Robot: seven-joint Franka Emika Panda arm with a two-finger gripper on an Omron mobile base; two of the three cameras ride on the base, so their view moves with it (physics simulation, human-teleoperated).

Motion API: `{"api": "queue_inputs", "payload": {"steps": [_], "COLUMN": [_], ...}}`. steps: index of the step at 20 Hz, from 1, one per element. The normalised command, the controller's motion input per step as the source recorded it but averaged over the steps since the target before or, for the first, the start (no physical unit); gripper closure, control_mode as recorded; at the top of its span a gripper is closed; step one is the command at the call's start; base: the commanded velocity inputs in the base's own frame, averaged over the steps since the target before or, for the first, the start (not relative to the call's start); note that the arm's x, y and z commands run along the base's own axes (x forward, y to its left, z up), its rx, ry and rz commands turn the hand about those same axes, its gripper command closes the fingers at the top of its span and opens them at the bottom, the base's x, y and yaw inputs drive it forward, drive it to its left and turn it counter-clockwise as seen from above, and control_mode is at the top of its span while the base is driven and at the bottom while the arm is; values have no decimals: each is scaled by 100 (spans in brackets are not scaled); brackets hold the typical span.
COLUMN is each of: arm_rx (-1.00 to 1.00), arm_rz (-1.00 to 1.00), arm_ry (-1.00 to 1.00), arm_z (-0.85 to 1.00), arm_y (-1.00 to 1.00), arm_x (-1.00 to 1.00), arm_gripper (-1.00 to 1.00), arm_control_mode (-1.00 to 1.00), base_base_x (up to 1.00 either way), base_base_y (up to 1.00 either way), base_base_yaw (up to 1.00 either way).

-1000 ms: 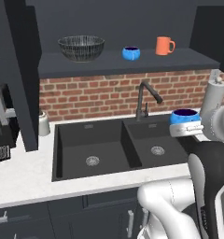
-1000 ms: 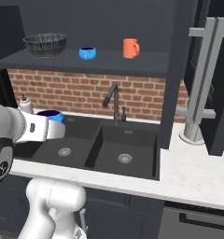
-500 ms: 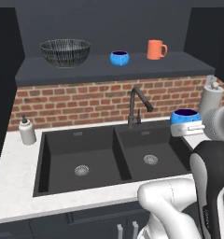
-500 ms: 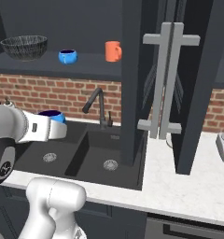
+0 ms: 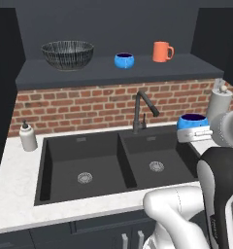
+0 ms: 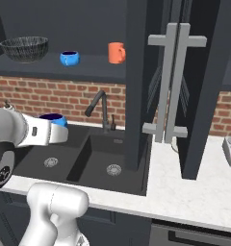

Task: Gather all objects into one cabinet and sort the glasses and bowls to opposite sides.

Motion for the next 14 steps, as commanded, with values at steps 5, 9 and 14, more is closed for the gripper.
{"api": "queue_inputs", "payload": {"steps": [5,9,14], "arm_rx": [0,0,0], "arm_rz": [0,0,0], "arm_ry": [0,-6,-15], "arm_z": [0,0,5], "arm_y": [0,4,9], "arm_x": [0,8,11], "arm_gripper": [100,100,100], "arm_control_mode": [100,-100,-100], "base_base_x": [49,14,0], "base_base_y": [5,3,0], "base_base_yaw": [0,0,0]}}
